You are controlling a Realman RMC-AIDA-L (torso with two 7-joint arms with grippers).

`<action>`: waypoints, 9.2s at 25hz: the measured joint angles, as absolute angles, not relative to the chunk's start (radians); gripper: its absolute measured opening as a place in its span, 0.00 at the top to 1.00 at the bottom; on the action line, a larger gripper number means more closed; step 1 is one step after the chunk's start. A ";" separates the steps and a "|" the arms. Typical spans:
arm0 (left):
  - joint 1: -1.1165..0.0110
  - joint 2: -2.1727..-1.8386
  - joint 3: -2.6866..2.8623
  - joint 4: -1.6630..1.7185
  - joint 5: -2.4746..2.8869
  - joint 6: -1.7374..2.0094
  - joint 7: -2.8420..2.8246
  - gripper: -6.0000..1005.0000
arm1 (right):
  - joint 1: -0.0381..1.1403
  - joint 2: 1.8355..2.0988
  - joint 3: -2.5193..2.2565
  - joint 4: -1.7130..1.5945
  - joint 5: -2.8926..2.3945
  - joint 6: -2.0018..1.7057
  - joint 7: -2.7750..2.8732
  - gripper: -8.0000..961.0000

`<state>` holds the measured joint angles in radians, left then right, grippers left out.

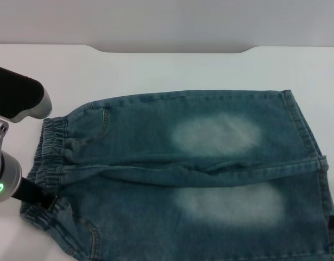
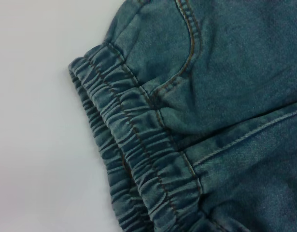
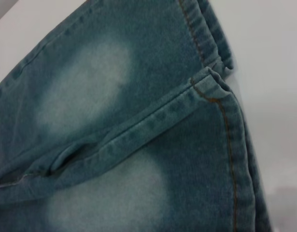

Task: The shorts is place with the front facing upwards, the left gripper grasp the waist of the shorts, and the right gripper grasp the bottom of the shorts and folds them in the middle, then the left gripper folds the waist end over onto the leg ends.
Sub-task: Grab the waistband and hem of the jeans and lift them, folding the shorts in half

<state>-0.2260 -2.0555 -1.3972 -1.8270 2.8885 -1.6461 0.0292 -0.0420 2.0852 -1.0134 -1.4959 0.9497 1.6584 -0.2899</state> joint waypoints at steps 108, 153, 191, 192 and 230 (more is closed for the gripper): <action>-0.263 -2.059 -1.419 -1.802 2.887 -1.637 0.066 0.95 | 0.063 2.074 -1.052 -1.364 0.948 1.699 -0.384 0.69; -0.264 -2.058 -1.420 -1.786 2.886 -1.617 0.069 0.95 | 0.095 2.074 -0.976 -1.328 0.870 1.715 -0.352 0.34; -0.255 -2.057 -1.427 -1.778 2.885 -1.594 0.071 0.95 | 0.123 2.069 -1.026 -1.333 0.933 1.736 -0.408 0.99; -0.255 -2.057 -1.427 -1.778 2.885 -1.594 0.071 0.95 | 0.122 2.069 -1.024 -1.338 0.934 1.736 -0.407 0.99; -0.196 -2.059 -1.537 -1.769 2.870 -1.213 0.121 0.95 | 0.277 2.067 -0.665 -1.509 1.000 1.644 -0.616 0.99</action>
<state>-0.1962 -2.0592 -1.5367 -1.7686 2.8701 -1.2129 0.1212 0.2771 2.0671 -0.6648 -1.5090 1.0003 1.6436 -0.6158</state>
